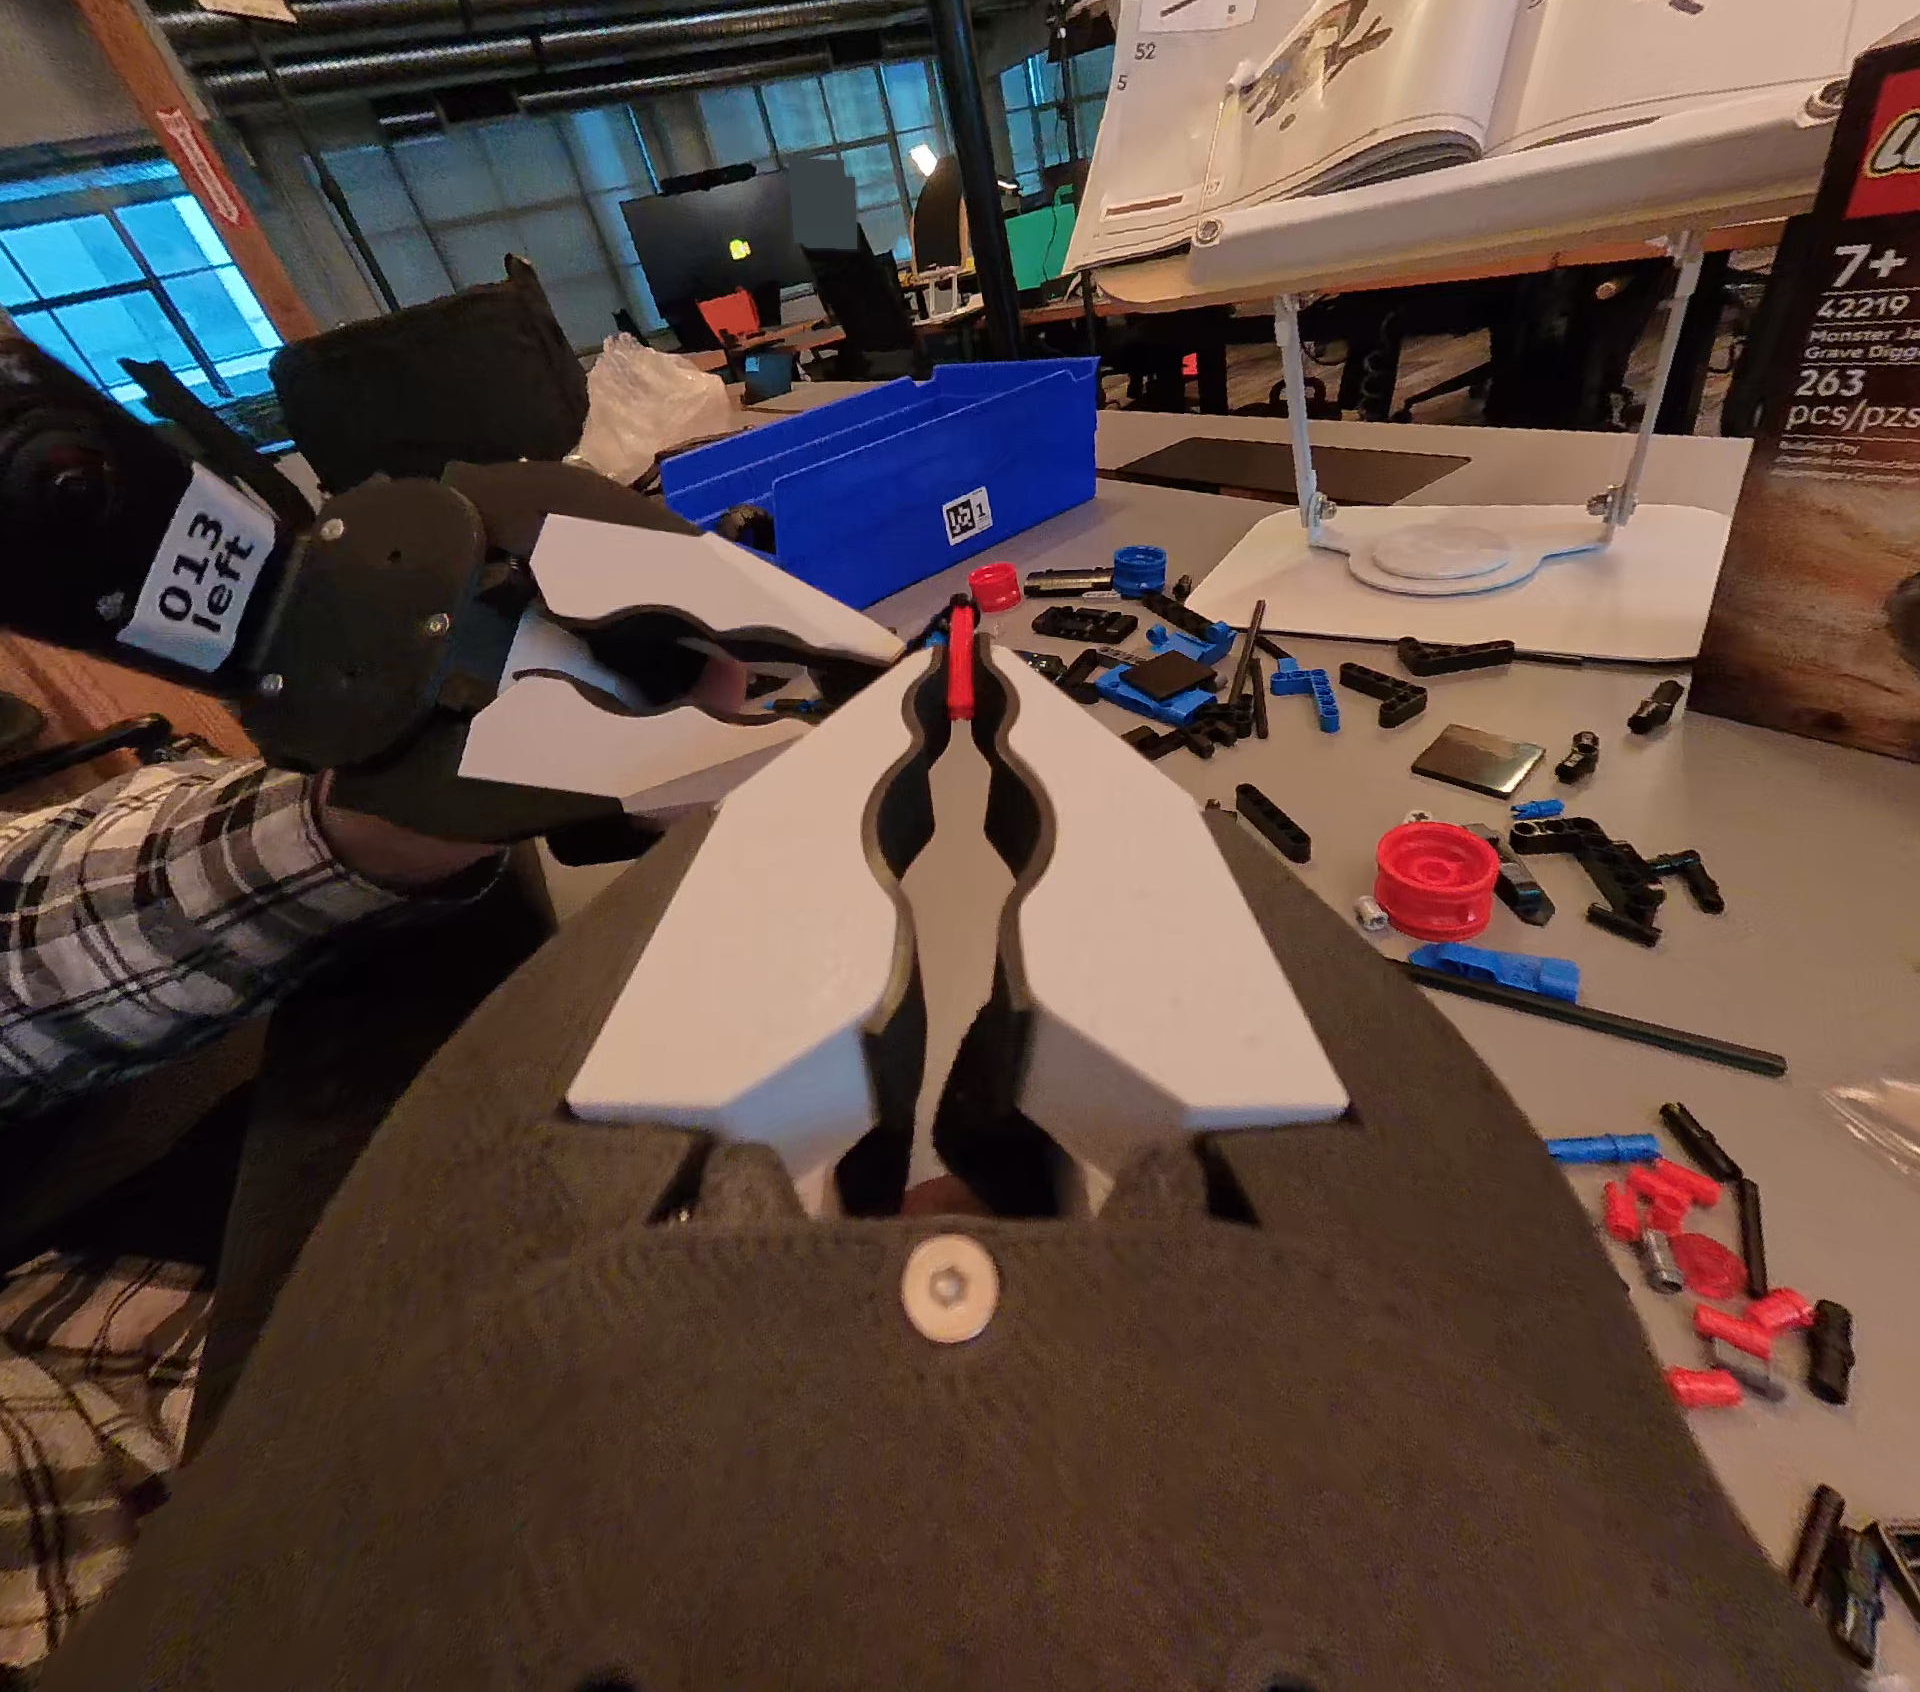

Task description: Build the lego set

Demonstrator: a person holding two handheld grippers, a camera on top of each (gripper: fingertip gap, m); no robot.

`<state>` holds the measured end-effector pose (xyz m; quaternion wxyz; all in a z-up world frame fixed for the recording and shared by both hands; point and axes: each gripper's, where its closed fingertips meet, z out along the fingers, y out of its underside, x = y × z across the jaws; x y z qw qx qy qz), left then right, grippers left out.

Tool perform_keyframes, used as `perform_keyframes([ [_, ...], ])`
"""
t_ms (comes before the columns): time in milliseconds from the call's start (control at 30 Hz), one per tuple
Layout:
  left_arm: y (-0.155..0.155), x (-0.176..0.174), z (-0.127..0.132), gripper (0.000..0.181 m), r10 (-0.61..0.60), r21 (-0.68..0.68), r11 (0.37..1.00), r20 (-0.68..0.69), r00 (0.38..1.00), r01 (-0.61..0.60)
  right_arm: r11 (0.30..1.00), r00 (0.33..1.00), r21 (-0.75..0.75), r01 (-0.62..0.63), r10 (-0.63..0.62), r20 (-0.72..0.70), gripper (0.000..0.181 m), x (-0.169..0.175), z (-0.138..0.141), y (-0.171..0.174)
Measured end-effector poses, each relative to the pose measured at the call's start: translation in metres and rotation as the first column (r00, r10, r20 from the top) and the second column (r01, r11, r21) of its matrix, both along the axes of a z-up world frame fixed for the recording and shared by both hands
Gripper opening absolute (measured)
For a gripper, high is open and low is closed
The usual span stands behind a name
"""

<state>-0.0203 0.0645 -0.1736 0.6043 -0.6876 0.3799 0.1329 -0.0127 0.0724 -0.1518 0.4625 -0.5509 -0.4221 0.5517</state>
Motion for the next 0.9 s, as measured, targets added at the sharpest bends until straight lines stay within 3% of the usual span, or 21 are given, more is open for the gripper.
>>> perform_keyframes([
  [67,0.0009,0.0007,-0.0004,0.017,0.004,-0.019,1.0,0.051,0.999,-0.003,1.0,1.0,0.018,0.018,-0.018,0.01,0.001,-0.001,-0.0012,0.0007],
  [267,0.0026,0.0006,-0.0035,0.011,0.008,-0.117,0.993,0.242,0.97,0.021,0.991,0.996,0.109,0.076,-0.08,0.029,0.001,-0.0017,-0.0015,0.0017],
  [433,0.0021,0.0008,-0.0039,0.018,-0.004,-0.227,0.963,0.523,0.852,0.144,0.974,0.991,0.199,0.11,-0.123,0.052,0.001,-0.0026,-0.0025,0.0013],
  [533,0.004,-0.0004,-0.0041,0.005,0.006,-0.226,0.964,0.542,0.84,0.139,0.963,0.989,0.246,0.108,-0.129,0.069,0.0,-0.0051,-0.0043,-0.0025],
  [667,0.0066,-0.0014,-0.0052,0.003,0.016,-0.224,0.968,0.503,0.864,0.113,0.955,0.987,0.274,0.116,-0.142,0.079,0.001,-0.0055,-0.0052,-0.0035],
  [900,0.0077,-0.0033,-0.0073,0.001,0.011,-0.135,0.991,0.187,0.982,0.015,0.962,0.988,0.263,0.078,-0.11,0.108,0.0,-0.0042,-0.0066,-0.0044],
])
